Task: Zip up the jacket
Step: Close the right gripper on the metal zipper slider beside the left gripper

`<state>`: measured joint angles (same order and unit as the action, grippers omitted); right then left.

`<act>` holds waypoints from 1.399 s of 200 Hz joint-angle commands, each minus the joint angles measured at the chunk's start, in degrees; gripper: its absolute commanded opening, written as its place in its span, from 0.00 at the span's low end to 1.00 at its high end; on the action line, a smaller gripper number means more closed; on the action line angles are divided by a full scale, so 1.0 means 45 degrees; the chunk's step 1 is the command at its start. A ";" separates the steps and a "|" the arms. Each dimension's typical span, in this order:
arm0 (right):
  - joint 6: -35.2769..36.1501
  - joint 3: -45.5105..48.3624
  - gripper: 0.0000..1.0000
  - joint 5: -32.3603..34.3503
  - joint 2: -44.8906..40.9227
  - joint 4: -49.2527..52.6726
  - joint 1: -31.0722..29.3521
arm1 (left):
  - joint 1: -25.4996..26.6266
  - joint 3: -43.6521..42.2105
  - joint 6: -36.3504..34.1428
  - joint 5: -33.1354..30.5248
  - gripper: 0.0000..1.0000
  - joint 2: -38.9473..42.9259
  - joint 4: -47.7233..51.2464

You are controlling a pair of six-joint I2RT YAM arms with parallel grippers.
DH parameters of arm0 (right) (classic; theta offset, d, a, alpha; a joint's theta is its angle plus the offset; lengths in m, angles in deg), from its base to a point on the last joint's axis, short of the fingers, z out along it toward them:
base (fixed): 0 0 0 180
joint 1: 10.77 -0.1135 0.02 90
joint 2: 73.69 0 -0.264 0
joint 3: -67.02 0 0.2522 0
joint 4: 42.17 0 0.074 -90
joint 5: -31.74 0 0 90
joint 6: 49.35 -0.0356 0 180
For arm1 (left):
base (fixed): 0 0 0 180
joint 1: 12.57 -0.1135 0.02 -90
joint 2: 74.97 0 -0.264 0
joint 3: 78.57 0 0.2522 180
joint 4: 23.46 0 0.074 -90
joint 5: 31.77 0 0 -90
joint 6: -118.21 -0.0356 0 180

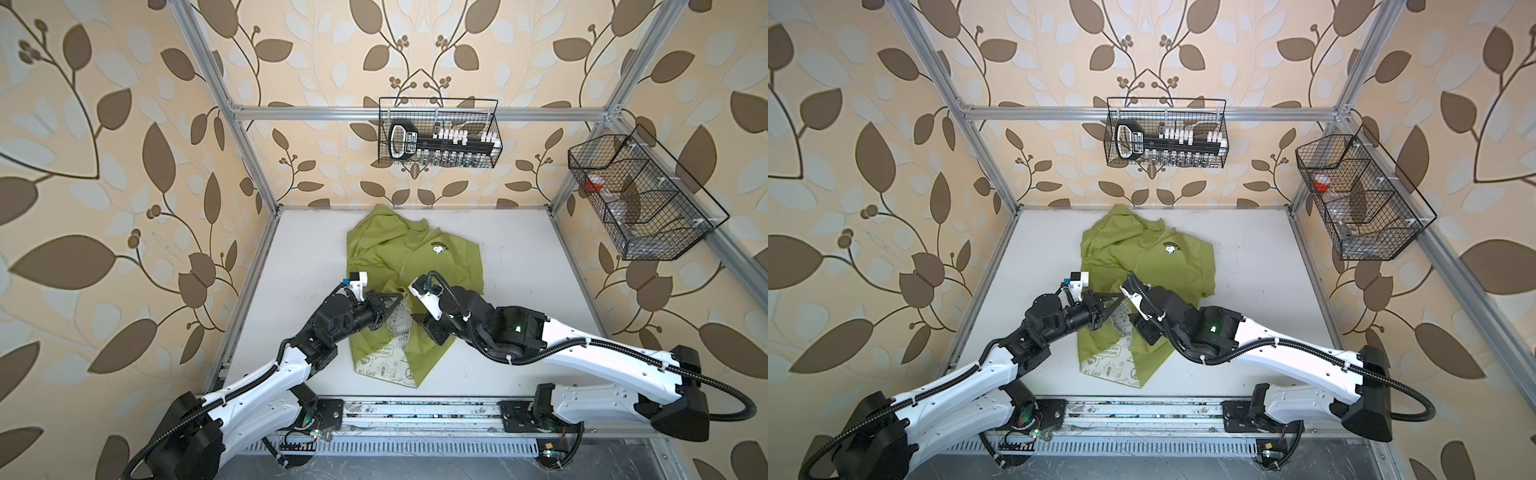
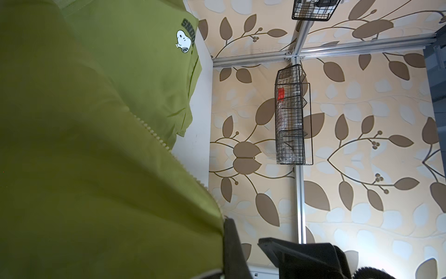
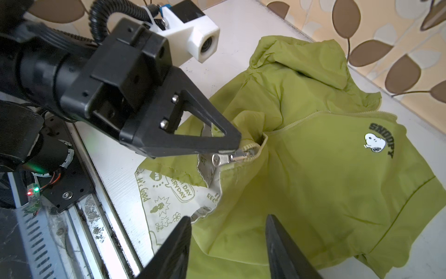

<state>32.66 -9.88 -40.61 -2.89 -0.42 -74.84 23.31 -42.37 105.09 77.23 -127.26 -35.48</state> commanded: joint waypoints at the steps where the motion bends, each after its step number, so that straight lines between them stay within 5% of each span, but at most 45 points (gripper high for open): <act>1: 0.0839 -0.0768 0.51 0.0394 0.0540 0.0024 -0.0059 | -0.0131 0.0859 0.0022 0.0650 0.00 -0.0279 0.0709; 46: 0.0994 -0.0882 0.53 0.0698 0.0789 -0.0124 -0.0047 | -0.0124 0.1364 0.0332 0.1106 0.00 -0.0898 0.0830; 76: 0.0985 -0.0651 0.45 0.0534 0.0730 -0.0165 0.0096 | -0.0138 0.1521 0.0384 0.1275 0.00 -0.1054 0.0885; 280: 0.0920 -0.0195 0.46 0.1381 0.1587 -0.0457 -0.0429 | -0.0130 0.1527 0.0533 0.1504 0.00 -0.1107 0.0895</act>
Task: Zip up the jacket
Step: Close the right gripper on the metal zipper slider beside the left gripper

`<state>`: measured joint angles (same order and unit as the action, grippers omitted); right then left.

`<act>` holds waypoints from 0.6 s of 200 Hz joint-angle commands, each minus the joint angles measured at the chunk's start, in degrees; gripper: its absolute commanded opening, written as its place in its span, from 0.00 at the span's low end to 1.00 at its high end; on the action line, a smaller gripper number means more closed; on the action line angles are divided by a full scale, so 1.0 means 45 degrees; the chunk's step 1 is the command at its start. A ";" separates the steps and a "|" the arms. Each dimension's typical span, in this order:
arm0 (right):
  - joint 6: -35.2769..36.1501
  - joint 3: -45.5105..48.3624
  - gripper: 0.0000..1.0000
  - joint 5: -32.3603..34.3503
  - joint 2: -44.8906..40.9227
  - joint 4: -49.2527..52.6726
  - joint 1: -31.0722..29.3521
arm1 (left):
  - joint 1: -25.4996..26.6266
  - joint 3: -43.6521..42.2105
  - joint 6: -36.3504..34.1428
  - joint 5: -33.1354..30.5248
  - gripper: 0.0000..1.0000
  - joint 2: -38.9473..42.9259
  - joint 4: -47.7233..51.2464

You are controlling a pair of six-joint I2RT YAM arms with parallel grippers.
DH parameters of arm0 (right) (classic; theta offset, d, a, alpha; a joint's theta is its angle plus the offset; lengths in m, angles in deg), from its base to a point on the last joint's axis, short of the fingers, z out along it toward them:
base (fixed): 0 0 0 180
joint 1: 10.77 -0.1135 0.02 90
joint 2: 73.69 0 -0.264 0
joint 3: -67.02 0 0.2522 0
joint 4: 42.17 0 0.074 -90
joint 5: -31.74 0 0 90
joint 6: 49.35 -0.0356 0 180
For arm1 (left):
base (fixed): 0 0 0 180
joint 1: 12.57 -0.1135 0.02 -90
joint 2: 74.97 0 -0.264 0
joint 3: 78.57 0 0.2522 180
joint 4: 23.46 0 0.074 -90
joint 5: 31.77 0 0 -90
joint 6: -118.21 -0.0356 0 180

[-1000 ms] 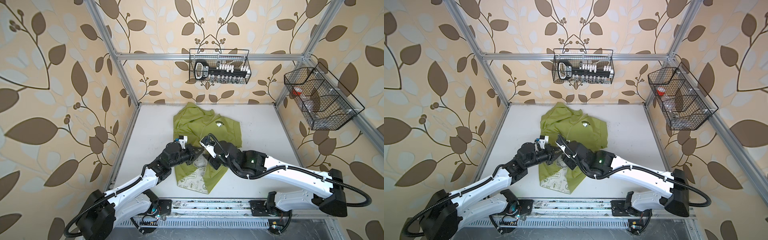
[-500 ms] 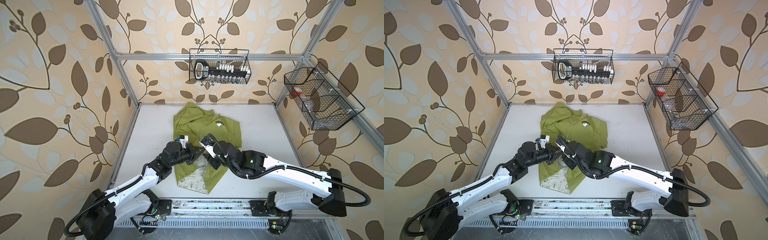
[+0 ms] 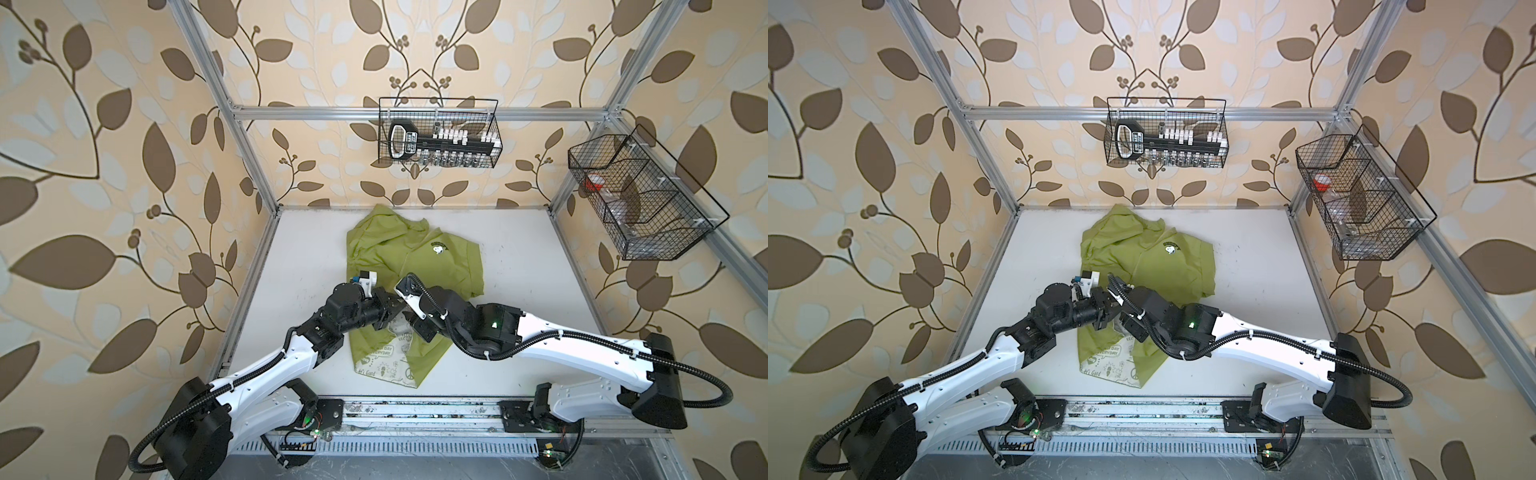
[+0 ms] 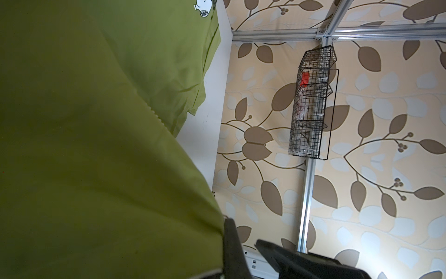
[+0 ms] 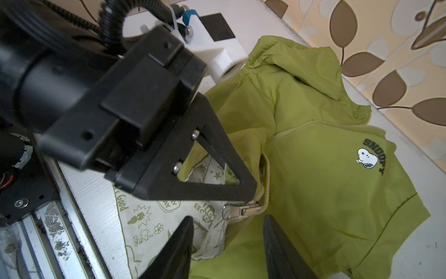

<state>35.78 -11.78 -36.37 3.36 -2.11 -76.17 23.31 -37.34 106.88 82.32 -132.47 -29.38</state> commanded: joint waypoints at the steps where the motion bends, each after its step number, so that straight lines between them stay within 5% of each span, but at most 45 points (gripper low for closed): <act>1: 0.0223 0.0221 0.46 0.0444 0.0199 -0.0083 -0.0123 | -0.0136 0.0415 0.0135 0.0380 0.00 0.0056 -0.0475; 120: 0.0280 0.0429 0.37 0.0860 0.0565 -0.0336 -0.0347 | -0.0133 0.0357 0.0178 0.0465 0.00 0.0101 -0.0529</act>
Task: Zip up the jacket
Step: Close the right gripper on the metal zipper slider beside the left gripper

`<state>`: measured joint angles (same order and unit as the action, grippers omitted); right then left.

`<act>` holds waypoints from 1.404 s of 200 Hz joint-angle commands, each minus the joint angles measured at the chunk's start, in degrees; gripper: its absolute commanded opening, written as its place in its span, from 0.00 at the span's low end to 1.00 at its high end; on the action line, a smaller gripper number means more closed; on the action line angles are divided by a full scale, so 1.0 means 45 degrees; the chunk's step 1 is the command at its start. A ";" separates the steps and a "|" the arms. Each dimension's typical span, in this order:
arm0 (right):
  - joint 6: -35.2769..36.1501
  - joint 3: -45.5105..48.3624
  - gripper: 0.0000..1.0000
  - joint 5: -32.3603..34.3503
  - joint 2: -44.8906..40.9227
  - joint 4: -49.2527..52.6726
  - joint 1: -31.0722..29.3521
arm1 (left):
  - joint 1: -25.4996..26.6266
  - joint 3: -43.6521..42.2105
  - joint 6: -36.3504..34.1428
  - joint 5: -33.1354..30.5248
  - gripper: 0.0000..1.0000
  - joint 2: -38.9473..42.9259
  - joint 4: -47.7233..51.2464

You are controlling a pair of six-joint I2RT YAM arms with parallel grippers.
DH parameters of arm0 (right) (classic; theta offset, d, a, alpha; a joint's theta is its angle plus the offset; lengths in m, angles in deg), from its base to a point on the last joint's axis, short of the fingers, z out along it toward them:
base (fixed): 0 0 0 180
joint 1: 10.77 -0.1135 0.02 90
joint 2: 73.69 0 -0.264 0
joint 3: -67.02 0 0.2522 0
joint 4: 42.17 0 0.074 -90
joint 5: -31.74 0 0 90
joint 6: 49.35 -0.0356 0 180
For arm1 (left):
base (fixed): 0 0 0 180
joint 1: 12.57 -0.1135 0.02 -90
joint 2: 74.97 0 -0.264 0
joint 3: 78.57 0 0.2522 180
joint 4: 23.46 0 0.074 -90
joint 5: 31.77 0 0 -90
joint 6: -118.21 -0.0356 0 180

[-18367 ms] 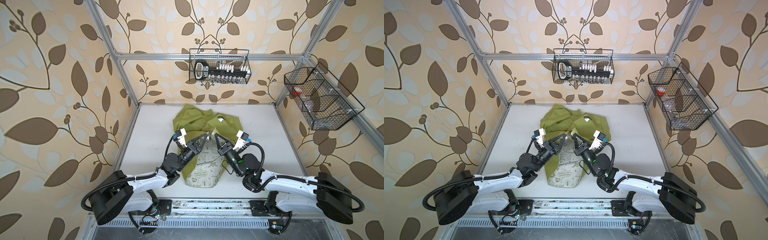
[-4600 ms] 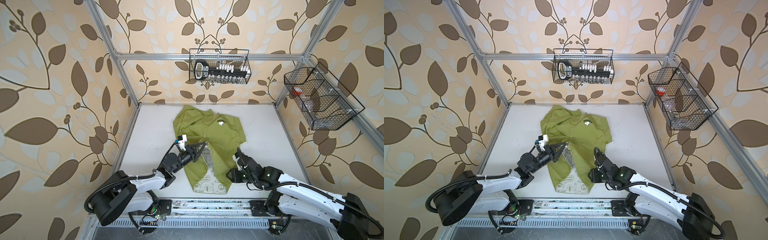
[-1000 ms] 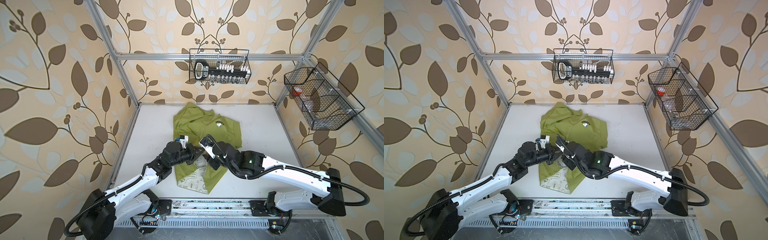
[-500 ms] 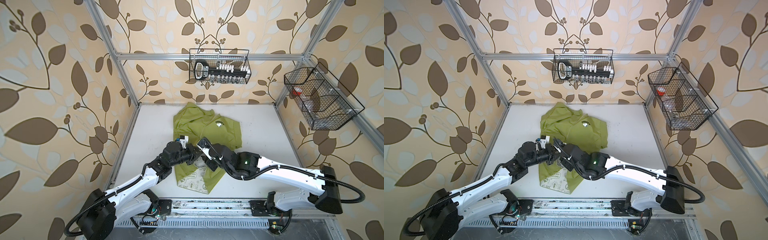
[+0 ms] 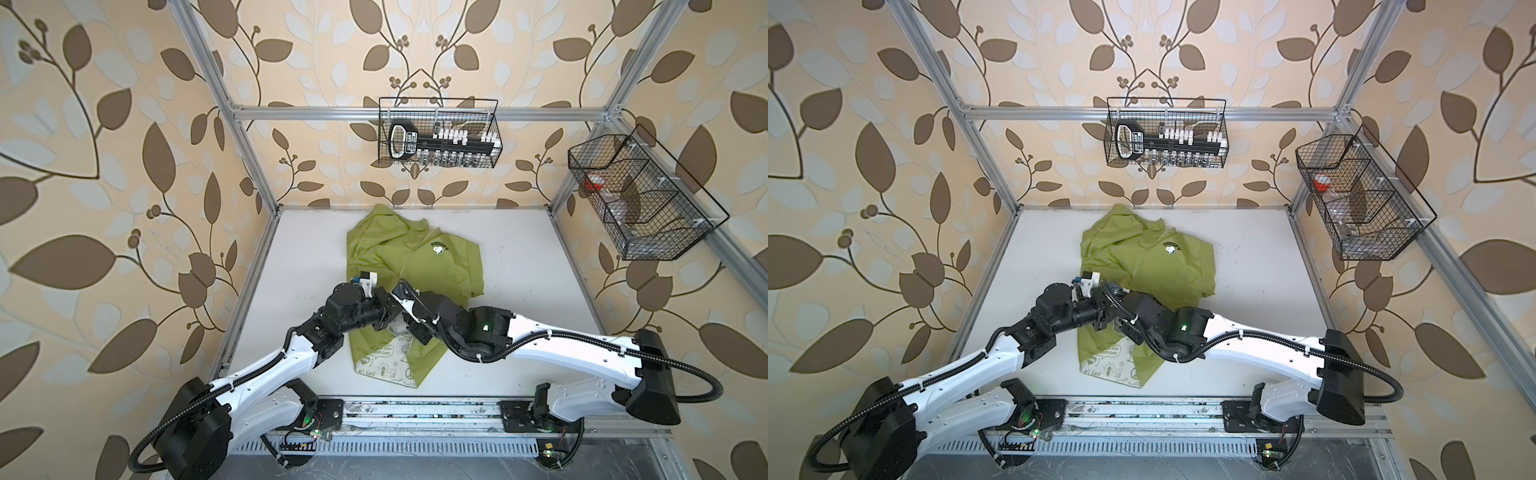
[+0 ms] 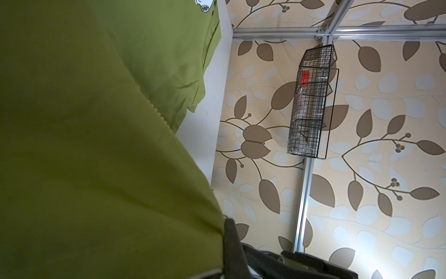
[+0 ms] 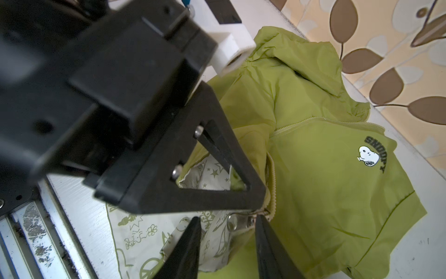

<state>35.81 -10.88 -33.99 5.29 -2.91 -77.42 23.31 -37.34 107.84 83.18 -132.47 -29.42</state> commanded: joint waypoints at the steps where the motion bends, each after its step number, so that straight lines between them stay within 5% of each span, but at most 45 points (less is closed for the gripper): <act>1: 0.0275 0.0230 0.37 0.0339 0.0150 -0.0157 -0.0061 | -0.0137 0.0359 -0.0028 0.0276 0.00 0.0101 -0.0519; 281: 0.0037 0.0131 0.01 0.0381 -0.0011 -0.0331 -0.0020 | -0.0128 0.0053 -0.0055 0.0549 0.00 0.0237 -0.0592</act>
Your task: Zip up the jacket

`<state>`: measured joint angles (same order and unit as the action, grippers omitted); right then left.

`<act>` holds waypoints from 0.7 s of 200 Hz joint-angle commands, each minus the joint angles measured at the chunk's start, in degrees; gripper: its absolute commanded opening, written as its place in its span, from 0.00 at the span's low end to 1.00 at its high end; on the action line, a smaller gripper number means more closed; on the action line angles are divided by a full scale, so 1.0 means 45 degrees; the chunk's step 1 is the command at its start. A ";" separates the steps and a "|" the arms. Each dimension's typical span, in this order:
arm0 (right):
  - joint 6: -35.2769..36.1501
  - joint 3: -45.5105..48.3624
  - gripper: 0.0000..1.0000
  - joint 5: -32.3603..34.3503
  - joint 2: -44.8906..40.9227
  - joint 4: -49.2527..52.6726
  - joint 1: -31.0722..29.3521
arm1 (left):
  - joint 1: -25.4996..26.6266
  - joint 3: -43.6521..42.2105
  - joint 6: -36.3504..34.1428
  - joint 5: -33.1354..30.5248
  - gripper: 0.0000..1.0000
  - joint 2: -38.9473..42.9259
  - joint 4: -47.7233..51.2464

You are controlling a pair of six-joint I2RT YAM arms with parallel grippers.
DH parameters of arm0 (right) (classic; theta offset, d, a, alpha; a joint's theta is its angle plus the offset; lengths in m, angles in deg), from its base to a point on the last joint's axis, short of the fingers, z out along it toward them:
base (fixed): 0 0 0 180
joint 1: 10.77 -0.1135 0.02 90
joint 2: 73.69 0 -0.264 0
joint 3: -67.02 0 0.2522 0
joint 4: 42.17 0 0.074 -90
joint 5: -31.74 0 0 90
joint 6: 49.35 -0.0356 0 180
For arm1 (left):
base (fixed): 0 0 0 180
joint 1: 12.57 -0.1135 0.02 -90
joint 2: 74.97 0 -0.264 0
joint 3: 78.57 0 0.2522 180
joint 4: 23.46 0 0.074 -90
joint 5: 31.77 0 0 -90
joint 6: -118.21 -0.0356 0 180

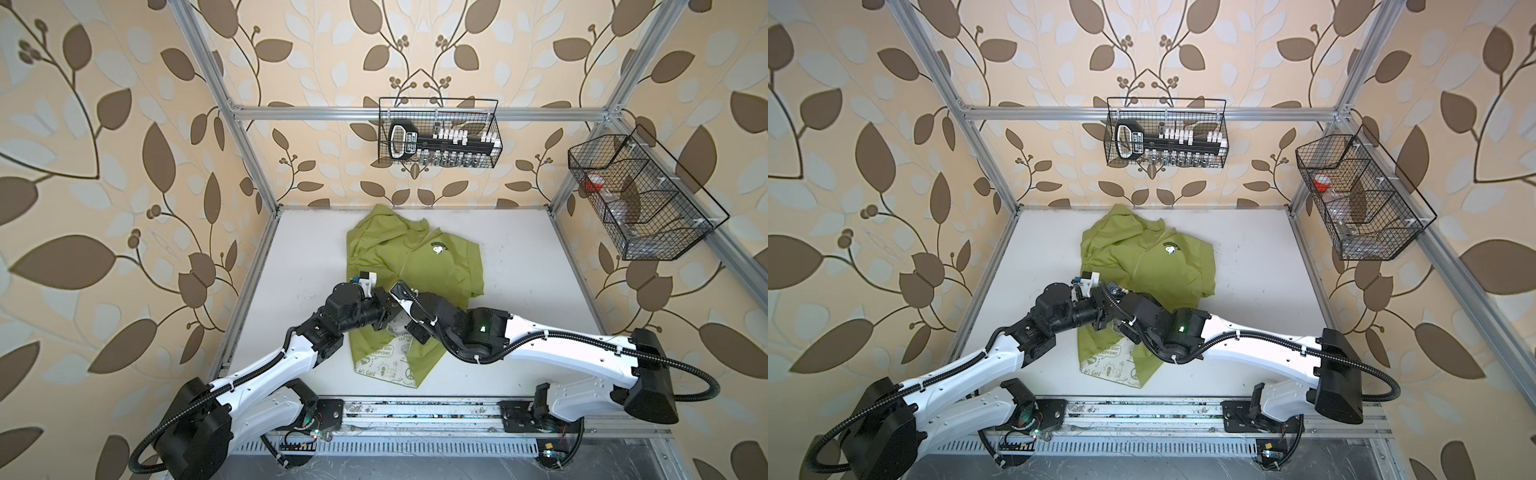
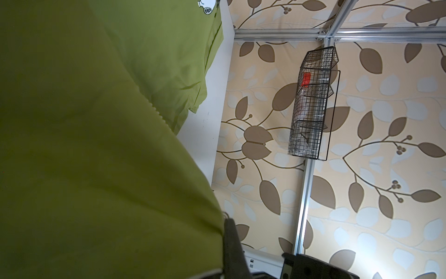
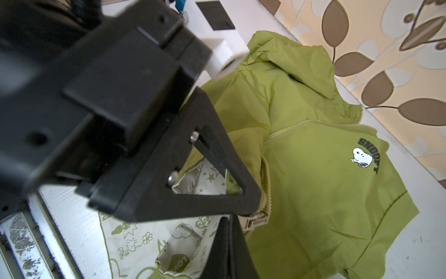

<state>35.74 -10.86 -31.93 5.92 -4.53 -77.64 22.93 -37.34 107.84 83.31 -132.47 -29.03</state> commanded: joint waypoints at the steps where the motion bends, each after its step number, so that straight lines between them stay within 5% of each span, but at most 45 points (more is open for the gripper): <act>1: 0.0034 0.0127 0.01 -0.0082 -0.0152 0.0037 0.0032 | -0.0042 0.0051 -0.0048 0.0520 0.00 0.0238 -0.0682; 140: -0.0672 0.0410 0.00 -0.2206 -0.0971 -0.0150 0.1400 | -0.0054 -0.0034 -0.0124 0.0618 0.00 0.0314 -0.0533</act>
<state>33.07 -10.51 -40.52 3.17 -4.71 -72.61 22.96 -37.37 107.84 83.35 -132.44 -29.20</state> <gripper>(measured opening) 0.047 0.045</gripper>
